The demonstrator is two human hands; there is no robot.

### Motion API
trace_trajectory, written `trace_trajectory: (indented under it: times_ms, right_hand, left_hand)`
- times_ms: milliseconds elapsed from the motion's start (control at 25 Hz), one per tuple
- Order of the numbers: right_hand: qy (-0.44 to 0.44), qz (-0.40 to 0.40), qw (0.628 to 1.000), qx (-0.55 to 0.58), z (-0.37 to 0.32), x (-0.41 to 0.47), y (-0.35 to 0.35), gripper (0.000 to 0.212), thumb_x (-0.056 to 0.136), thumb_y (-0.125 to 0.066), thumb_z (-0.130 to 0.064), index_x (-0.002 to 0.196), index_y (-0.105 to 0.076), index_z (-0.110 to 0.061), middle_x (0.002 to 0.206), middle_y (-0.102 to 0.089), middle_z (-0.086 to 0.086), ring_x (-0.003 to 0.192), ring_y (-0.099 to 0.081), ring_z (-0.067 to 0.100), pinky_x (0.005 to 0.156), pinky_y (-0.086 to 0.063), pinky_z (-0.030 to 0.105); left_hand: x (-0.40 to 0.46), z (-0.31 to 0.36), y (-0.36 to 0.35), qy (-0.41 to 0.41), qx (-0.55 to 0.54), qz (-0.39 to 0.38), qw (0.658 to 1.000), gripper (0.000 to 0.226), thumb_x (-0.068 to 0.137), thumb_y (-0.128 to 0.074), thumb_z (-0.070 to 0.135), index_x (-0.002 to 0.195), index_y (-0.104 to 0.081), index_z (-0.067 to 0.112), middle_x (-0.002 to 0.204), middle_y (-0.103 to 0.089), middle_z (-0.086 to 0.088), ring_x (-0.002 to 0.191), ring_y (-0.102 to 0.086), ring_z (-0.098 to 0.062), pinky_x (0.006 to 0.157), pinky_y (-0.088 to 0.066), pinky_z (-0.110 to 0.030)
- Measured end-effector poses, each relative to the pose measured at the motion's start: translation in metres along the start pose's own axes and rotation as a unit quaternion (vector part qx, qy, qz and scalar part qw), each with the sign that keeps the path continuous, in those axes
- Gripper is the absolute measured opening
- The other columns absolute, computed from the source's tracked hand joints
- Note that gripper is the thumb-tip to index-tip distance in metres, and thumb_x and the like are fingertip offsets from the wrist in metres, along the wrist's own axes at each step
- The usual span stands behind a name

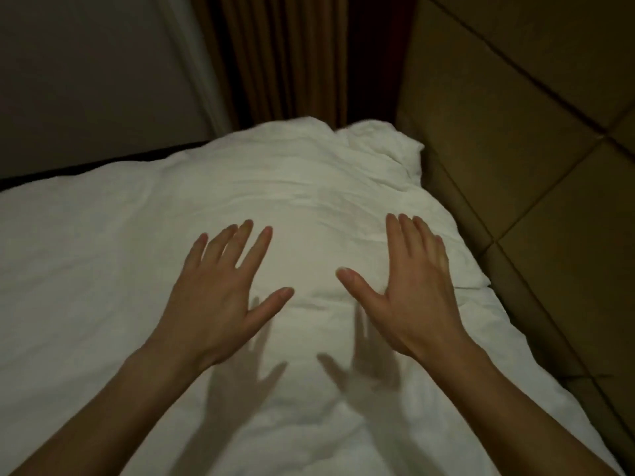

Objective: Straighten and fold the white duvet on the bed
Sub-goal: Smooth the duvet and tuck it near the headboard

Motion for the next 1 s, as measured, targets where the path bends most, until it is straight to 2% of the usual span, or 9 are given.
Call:
trace_trajectory:
  times_ms: [120,280,560,680,800,1000]
  right_hand:
    - [0.073,-0.012,0.997,-0.013,-0.077,-0.038,0.053,0.113,0.075,-0.009,-0.093,0.161,-0.011,-0.020,0.168,-0.011,0.006,0.155,-0.003,0.023,0.126,-0.008,0.049]
    - [0.202,-0.044,0.978,-0.009,-0.193,-0.095,0.083,0.112,0.076,-0.007,-0.094,0.160,-0.013,-0.021,0.167,-0.016,0.006,0.154,-0.010,0.027,0.125,-0.014,0.049]
    - [0.398,-0.090,0.913,0.013,-0.398,-0.210,0.072,0.110,0.077,-0.006,-0.093,0.161,-0.007,-0.022,0.169,-0.010,0.005,0.155,-0.005,0.025,0.126,-0.010,0.050]
    - [0.446,-0.101,0.889,0.032,-0.484,-0.262,0.055,0.111,0.076,-0.003,-0.093,0.161,-0.007,-0.022,0.169,-0.009,0.003,0.155,-0.004,0.024,0.125,-0.011,0.050]
    - [0.470,-0.111,0.874,0.047,-0.564,-0.313,0.027,0.112,0.074,-0.003,-0.093,0.161,-0.006,-0.023,0.169,-0.008,0.002,0.155,-0.004,0.023,0.126,-0.011,0.050]
    - [0.452,-0.128,0.881,0.064,-0.682,-0.374,-0.033,0.112,0.072,-0.003,-0.093,0.161,-0.006,-0.025,0.169,-0.007,-0.001,0.155,-0.003,0.022,0.126,-0.011,0.049]
  left_hand:
    - [-0.070,-0.022,0.075,0.052,-0.007,0.036,0.998,0.088,0.088,-0.004,0.078,0.158,-0.015,0.026,0.163,-0.020,-0.007,0.149,-0.021,-0.027,0.122,-0.015,-0.050]
    - [-0.192,-0.061,0.158,0.175,-0.012,0.087,0.981,0.090,0.083,0.001,0.080,0.157,-0.004,0.031,0.165,-0.013,-0.002,0.151,-0.012,-0.021,0.123,-0.007,-0.046]
    - [-0.408,-0.155,0.208,0.363,0.022,0.136,0.921,0.088,0.083,-0.004,0.082,0.157,-0.003,0.035,0.165,-0.011,0.001,0.151,-0.011,-0.019,0.122,-0.002,-0.043]
    - [-0.498,-0.205,0.218,0.421,0.022,0.149,0.894,0.091,0.079,0.000,0.084,0.157,-0.005,0.036,0.165,-0.011,0.002,0.152,-0.012,-0.020,0.123,-0.006,-0.045]
    - [-0.576,-0.260,0.215,0.450,0.017,0.150,0.880,0.093,0.077,0.002,0.085,0.156,-0.005,0.037,0.165,-0.011,0.003,0.152,-0.012,-0.019,0.122,-0.003,-0.043]
    - [-0.686,-0.376,0.204,0.474,0.003,0.150,0.867,0.094,0.077,0.001,0.086,0.157,-0.007,0.035,0.164,-0.014,0.002,0.151,-0.017,-0.022,0.121,-0.005,-0.045]
Point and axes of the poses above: each hand's wrist, its own x-axis towards the middle knuckle, its own y-axis out of the back of the hand, z = x × y, the point moved 6 cm from there along x, towards the middle knuckle
